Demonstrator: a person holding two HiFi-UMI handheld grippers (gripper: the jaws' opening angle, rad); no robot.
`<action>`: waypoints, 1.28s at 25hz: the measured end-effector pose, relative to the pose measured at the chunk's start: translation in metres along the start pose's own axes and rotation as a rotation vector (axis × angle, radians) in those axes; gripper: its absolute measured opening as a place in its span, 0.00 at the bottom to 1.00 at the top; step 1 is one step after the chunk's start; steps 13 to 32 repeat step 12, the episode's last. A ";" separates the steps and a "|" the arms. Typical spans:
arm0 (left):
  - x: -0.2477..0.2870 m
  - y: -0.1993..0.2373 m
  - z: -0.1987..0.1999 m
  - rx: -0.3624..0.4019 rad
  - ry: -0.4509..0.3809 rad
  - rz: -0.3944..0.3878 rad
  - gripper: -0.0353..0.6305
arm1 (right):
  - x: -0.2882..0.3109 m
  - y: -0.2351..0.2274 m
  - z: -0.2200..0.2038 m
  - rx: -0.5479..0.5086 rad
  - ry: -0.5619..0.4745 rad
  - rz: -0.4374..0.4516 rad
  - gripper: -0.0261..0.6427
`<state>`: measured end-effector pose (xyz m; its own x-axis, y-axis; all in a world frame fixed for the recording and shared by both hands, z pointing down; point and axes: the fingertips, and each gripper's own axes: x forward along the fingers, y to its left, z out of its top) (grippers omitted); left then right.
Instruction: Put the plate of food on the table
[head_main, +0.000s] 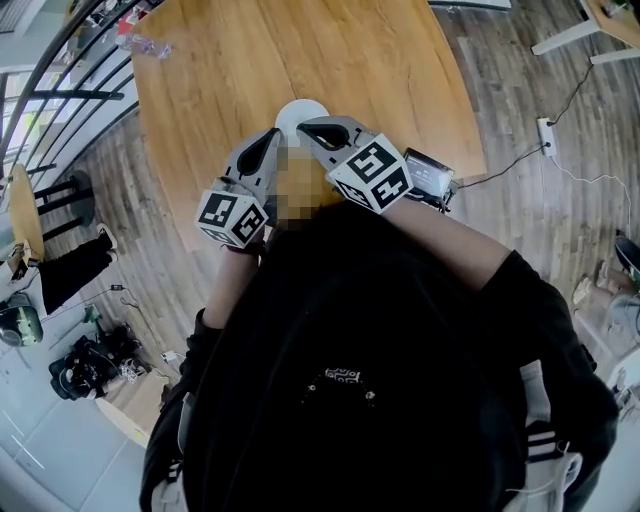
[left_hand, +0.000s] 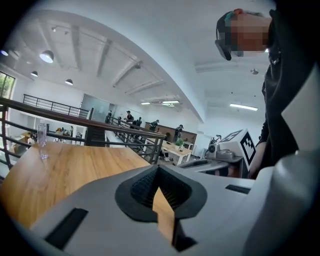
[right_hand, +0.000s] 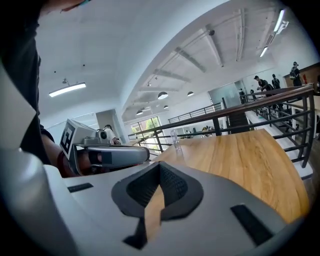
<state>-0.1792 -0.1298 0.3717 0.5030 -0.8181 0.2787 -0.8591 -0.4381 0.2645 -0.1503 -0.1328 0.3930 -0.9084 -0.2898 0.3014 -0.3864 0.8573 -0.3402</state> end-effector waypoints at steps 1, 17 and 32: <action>0.000 0.001 -0.002 -0.004 0.003 0.005 0.06 | 0.000 0.001 -0.001 -0.003 0.001 0.003 0.07; 0.013 0.004 -0.011 -0.010 0.024 0.015 0.06 | -0.002 -0.010 -0.002 -0.024 0.007 0.004 0.07; 0.013 0.004 -0.011 -0.010 0.024 0.015 0.06 | -0.002 -0.010 -0.002 -0.024 0.007 0.004 0.07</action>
